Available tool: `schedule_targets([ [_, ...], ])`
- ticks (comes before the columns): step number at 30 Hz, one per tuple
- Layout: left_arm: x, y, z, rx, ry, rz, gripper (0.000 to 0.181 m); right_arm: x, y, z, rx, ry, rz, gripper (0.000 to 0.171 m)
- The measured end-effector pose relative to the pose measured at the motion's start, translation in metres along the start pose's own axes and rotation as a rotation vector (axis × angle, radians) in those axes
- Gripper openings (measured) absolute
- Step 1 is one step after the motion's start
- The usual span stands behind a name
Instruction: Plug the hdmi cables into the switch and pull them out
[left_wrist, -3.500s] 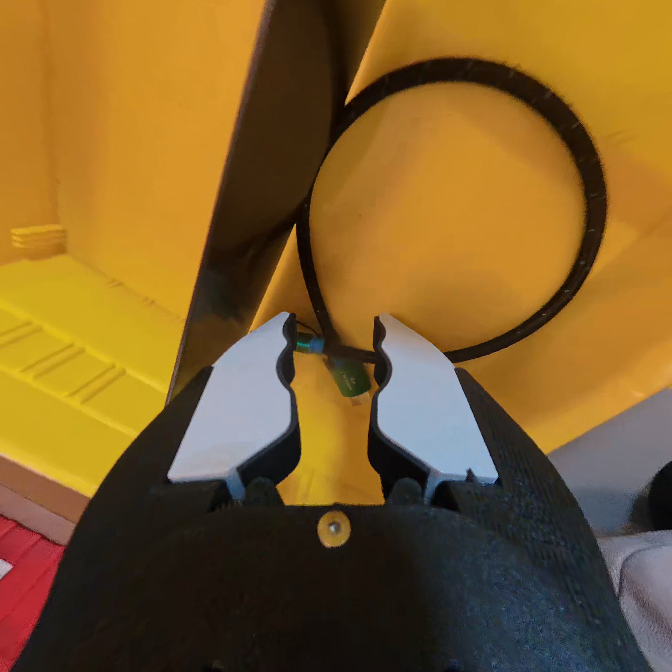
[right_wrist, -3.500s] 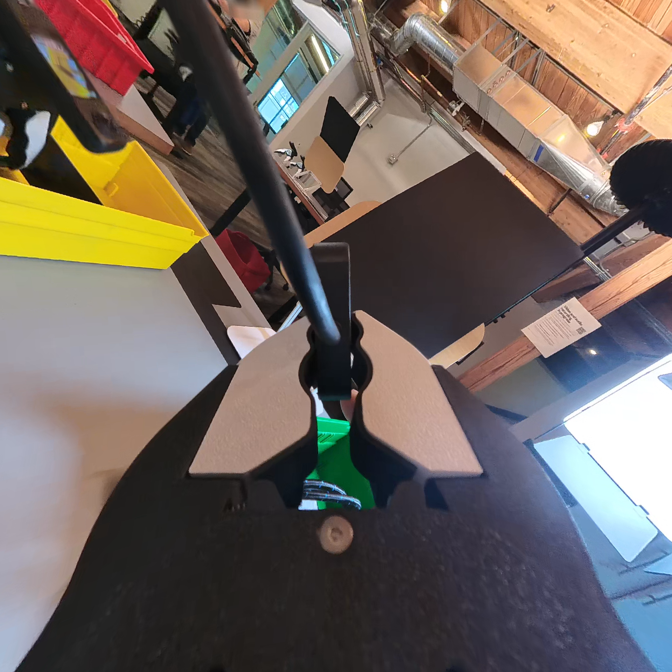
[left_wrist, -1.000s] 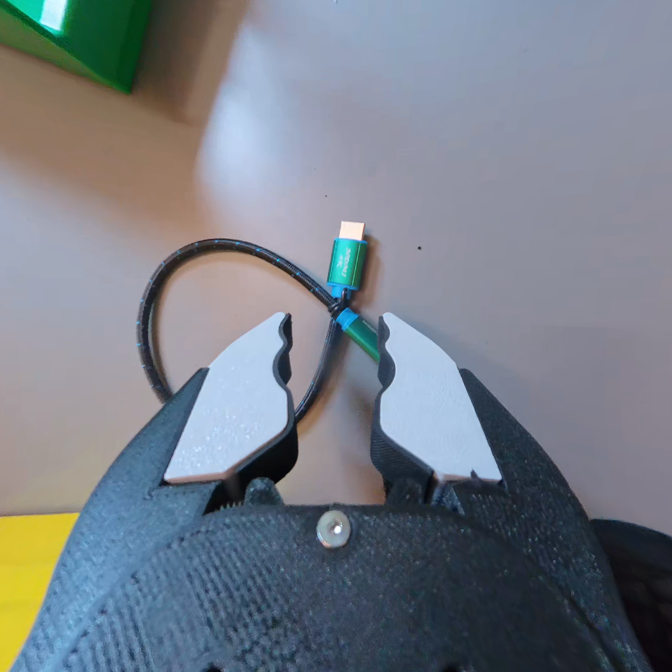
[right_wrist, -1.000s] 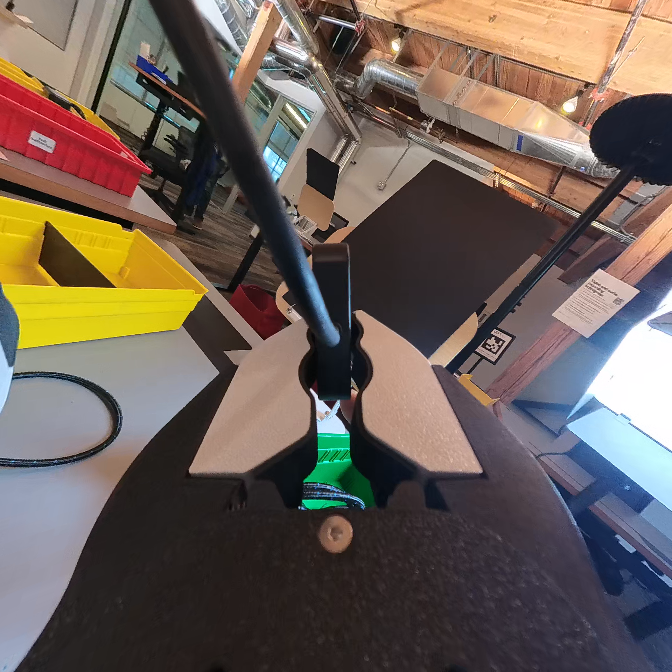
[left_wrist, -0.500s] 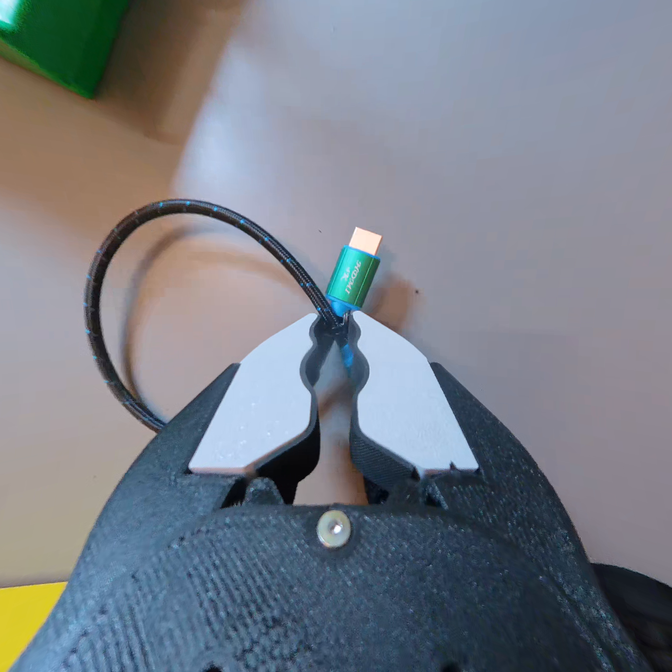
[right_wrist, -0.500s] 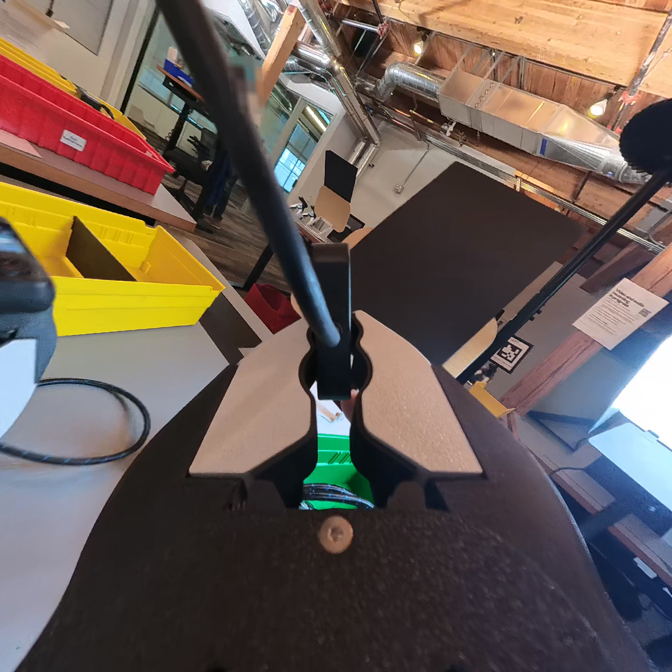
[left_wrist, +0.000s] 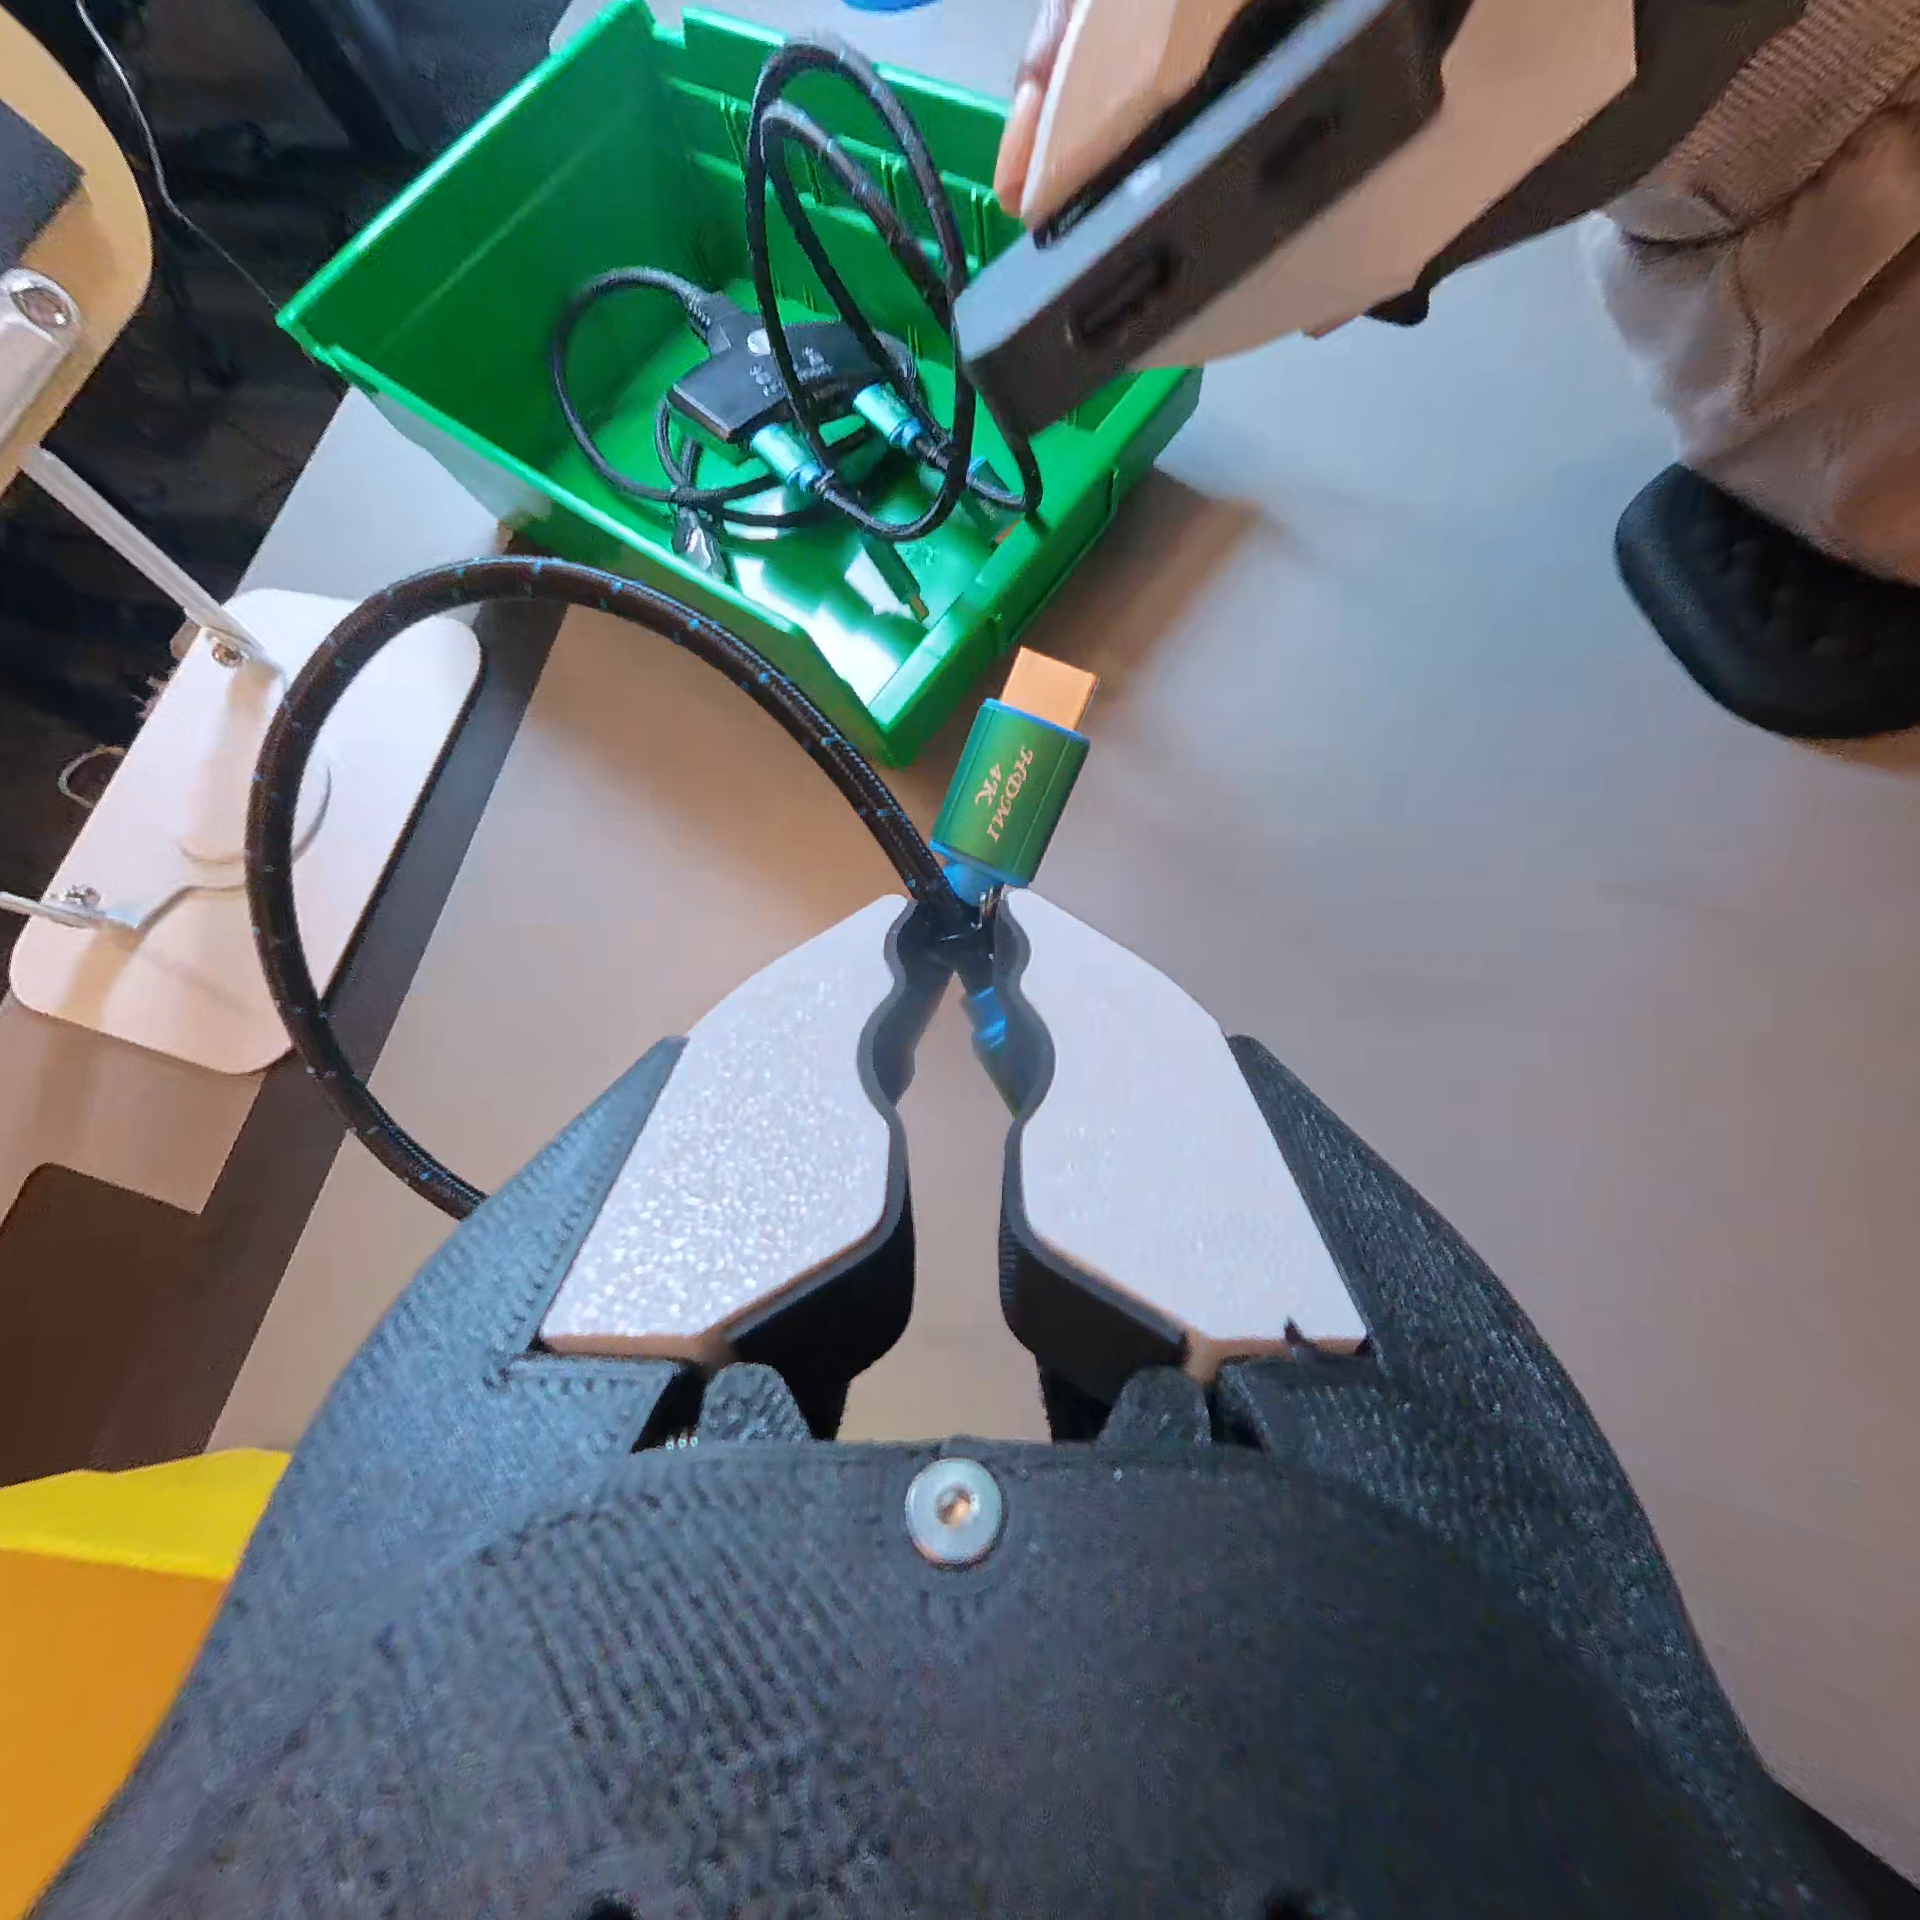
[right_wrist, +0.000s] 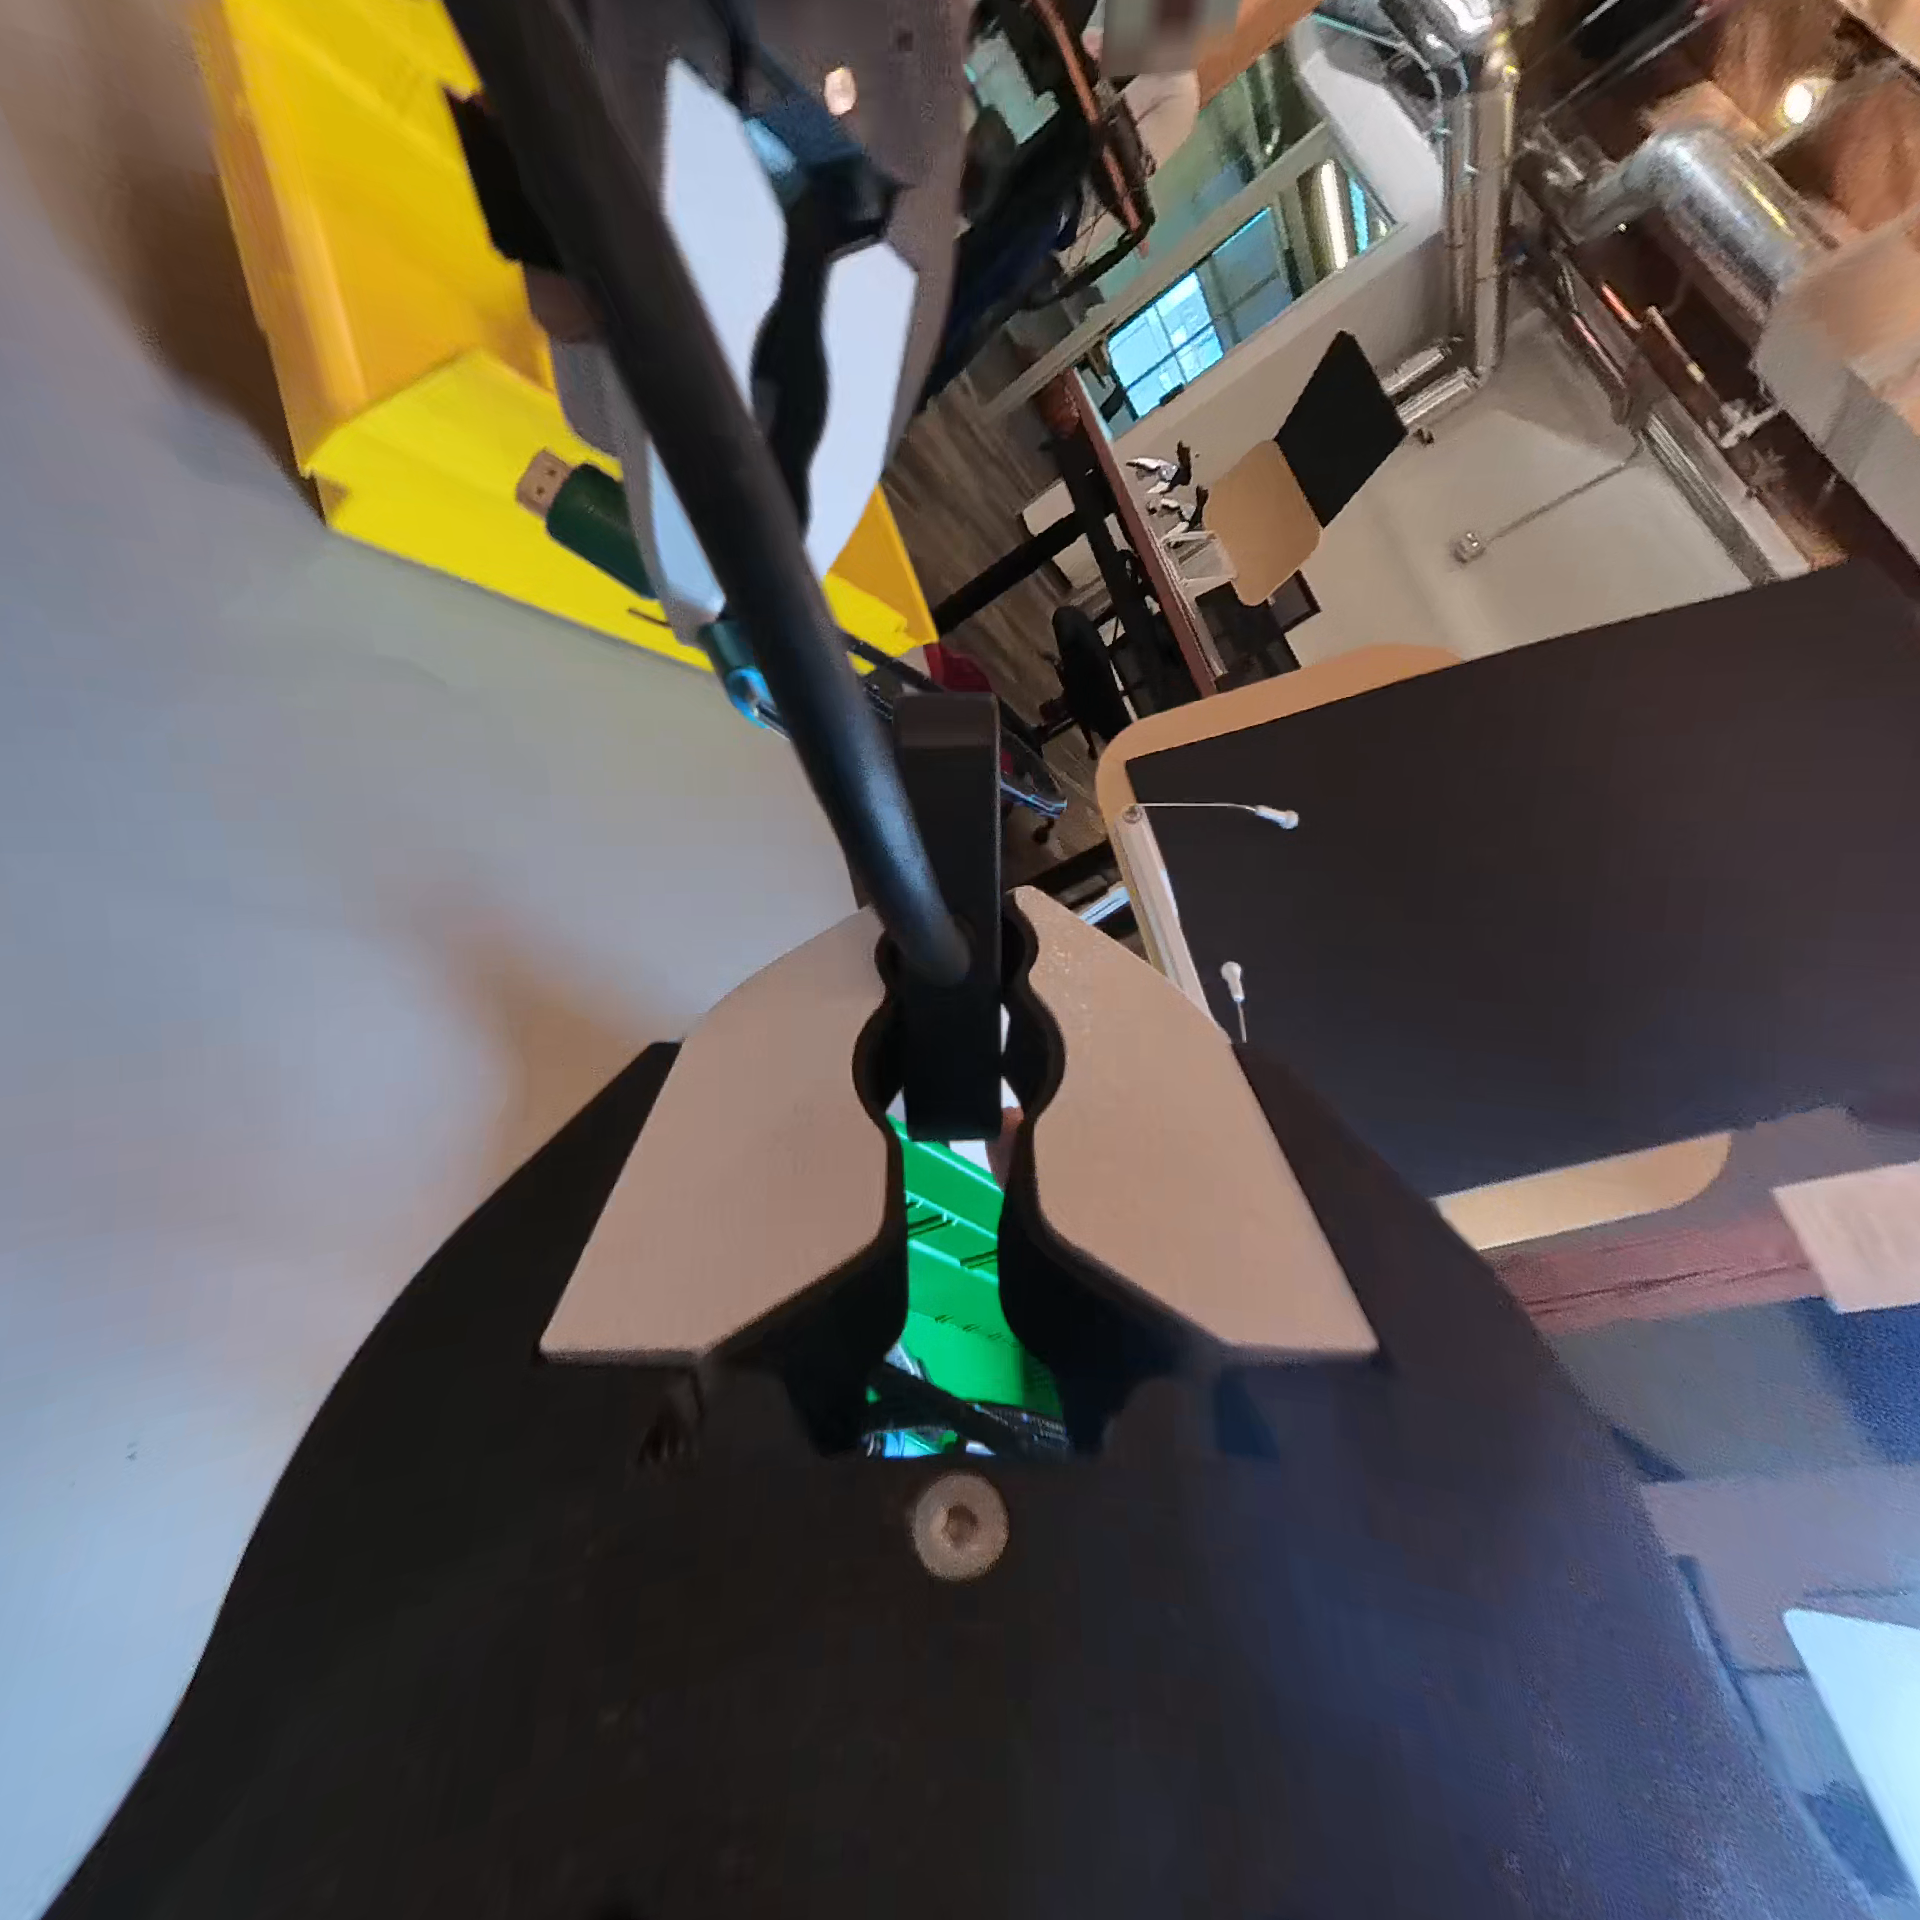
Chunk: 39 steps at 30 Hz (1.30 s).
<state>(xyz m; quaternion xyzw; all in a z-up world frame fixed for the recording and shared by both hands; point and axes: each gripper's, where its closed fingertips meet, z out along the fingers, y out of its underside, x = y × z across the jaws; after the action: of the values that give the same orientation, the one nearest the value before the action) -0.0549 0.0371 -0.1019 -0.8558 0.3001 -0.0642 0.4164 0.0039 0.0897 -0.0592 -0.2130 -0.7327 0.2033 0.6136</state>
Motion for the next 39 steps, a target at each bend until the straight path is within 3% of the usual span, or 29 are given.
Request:
schedule_targets([
  [7,-0.014,0.029,0.003,-0.089,-0.057,-0.033,0.012,-0.031,0.038,0.043,-0.238,0.067,-0.282,0.014],
  [16,-0.024,0.062,0.022,-0.258,-0.098,-0.078,0.012,-0.060,0.046,0.070,-0.324,0.120,-0.528,0.014],
  [29,-0.029,0.078,0.028,-0.350,-0.143,-0.046,0.012,-0.075,0.048,0.077,-0.309,0.130,-0.539,0.014],
  [39,-0.023,0.068,0.027,-0.268,-0.086,-0.095,0.012,-0.072,0.053,0.075,-0.295,0.127,-0.521,0.014],
])
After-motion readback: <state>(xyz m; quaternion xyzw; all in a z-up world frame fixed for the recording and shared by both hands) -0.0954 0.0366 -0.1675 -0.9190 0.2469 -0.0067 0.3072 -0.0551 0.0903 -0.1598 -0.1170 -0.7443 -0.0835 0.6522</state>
